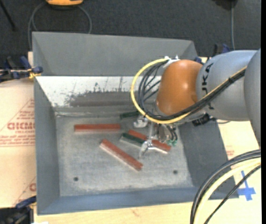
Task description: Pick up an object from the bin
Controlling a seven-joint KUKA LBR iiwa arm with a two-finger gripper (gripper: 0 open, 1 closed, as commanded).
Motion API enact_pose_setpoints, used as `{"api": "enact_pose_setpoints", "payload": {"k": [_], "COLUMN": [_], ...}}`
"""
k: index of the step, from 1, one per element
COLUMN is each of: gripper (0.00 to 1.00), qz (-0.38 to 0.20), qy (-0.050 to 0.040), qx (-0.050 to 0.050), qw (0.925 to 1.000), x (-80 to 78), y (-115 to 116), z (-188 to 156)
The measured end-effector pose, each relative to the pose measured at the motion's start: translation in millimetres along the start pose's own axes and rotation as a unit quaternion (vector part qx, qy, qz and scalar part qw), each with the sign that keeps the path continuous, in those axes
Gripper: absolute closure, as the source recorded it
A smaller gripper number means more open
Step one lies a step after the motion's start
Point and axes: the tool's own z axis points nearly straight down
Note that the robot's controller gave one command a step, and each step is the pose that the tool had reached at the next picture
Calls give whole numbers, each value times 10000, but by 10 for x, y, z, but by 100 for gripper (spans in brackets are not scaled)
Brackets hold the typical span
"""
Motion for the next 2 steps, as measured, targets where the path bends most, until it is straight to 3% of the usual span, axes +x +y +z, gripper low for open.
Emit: {"api": "enact_pose_setpoints", "payload": {"k": [1, 2], "gripper": [0, 0], "qz": [465, 587], "qy": [22, 47], "qx": [-28, -50], "qw": [9989, 9983], "x": [-4, -51], "y": [-229, -263], "z": [394, 408]}}
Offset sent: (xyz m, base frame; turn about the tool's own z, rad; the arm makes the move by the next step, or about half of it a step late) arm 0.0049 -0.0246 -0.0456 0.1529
